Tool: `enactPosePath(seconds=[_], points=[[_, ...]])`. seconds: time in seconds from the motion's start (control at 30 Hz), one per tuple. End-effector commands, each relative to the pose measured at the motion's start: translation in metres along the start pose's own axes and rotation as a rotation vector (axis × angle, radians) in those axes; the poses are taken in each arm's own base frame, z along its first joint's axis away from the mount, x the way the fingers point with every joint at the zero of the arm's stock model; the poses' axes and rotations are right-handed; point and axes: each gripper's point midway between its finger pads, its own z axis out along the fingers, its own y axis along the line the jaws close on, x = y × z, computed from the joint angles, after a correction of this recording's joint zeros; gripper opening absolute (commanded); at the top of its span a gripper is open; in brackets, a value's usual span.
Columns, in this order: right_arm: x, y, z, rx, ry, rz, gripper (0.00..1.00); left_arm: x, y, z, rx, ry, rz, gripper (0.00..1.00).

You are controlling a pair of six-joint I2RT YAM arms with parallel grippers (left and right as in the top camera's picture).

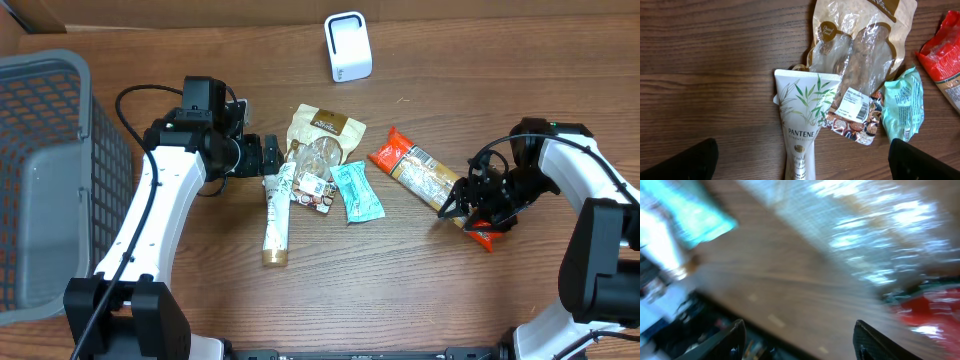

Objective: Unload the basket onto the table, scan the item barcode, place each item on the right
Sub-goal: 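Set the spaghetti pack down and open the right gripper, then regrasp the spaghetti pack with the right gripper and turn it upright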

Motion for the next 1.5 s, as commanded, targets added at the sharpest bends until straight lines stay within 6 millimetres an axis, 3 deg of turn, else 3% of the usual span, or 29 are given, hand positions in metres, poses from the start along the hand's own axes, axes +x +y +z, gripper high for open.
enactPosePath(seconds=[0.0,0.1,0.23,0.3,0.43,0.8,0.93,1.23,1.33,1.37,1.47], points=[[-0.027,0.04,-0.029,-0.112,-0.105,-0.205,0.69,-0.007,-0.004,-0.009,0.001,-0.032,0.024,1.0],[-0.059,0.039,-0.056,0.011,-0.22,-0.277,0.7,-0.007,-0.004,-0.009,0.001,-0.032,0.024,1.0],[-0.111,0.01,-0.078,0.245,-0.406,-0.315,0.76,-0.007,-0.004,-0.009,0.001,-0.033,0.025,1.0],[-0.125,0.0,-0.078,0.293,-0.449,-0.339,0.79,-0.007,-0.004,-0.009,0.002,-0.033,0.025,1.0],[-0.134,-0.01,-0.065,0.319,-0.442,-0.42,0.78,-0.007,-0.004,-0.009,0.002,-0.033,0.025,1.0],[-0.125,-0.028,-0.008,0.184,-0.27,-0.369,0.73,-0.007,-0.004,-0.009,0.002,-0.033,0.025,1.0],[-0.118,-0.028,0.003,0.136,-0.241,-0.354,0.72,-0.007,-0.004,-0.009,0.002,-0.032,0.024,1.0],[-0.078,-0.03,0.052,0.04,-0.134,-0.327,0.71,-0.007,-0.004,-0.009,0.002,-0.033,0.025,1.0],[-0.058,-0.029,0.074,0.041,-0.07,-0.306,0.63,-0.007,-0.004,-0.009,0.002,-0.033,0.025,0.99],[-0.056,-0.027,0.077,0.042,-0.063,-0.298,0.63,-0.007,-0.004,-0.009,0.002,-0.032,0.024,0.99],[-0.059,-0.023,0.087,0.086,-0.07,-0.235,0.48,-0.007,-0.004,-0.009,0.002,-0.032,0.024,1.0]])
